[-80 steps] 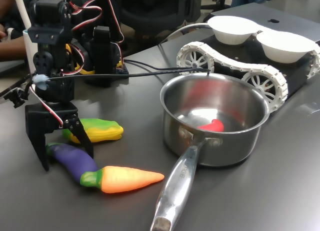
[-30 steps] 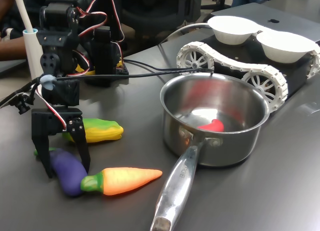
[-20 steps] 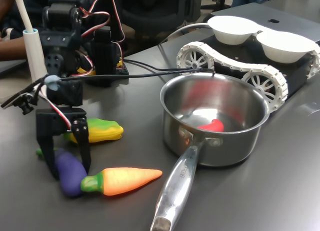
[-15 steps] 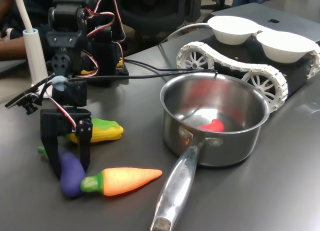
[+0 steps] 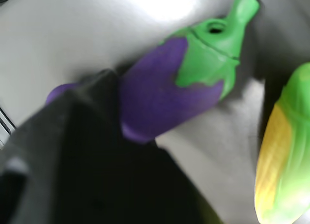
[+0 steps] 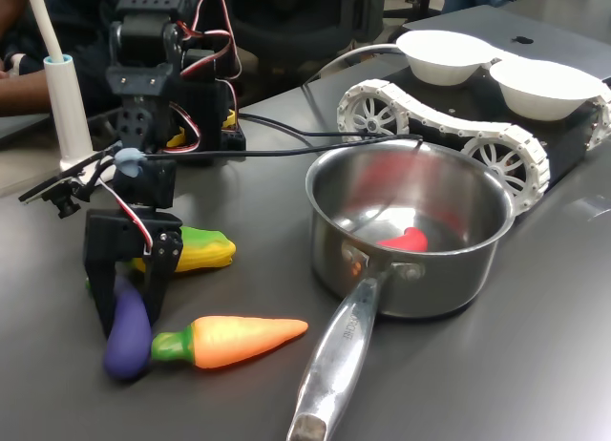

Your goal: Pick up the brinjal and place them in the pan

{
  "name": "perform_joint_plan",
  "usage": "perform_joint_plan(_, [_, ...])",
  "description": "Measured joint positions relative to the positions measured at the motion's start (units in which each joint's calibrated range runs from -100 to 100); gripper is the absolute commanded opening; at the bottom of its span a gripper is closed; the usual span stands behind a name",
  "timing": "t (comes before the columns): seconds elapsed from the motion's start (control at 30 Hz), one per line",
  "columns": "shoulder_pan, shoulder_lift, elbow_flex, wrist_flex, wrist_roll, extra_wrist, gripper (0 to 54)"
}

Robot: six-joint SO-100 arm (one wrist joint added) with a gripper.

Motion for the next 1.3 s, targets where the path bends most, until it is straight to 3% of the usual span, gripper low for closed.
perform_joint_plan(0.17, [-0.88, -0.51, 0.72, -0.76, -2.93, 0.55, 3.6])
perform_joint_plan(0.37, [-0.88, -1.09, -0.81, 1.10, -7.57, -4.96, 3.5])
perform_joint_plan(0.8, [-4.62, -0.59, -14.03, 18.70, -19.19, -14.78, 3.4])
perform_joint_plan(1.3, [-1.65, -1.85, -32.58, 35.10, -20.12, -21.85, 3.3])
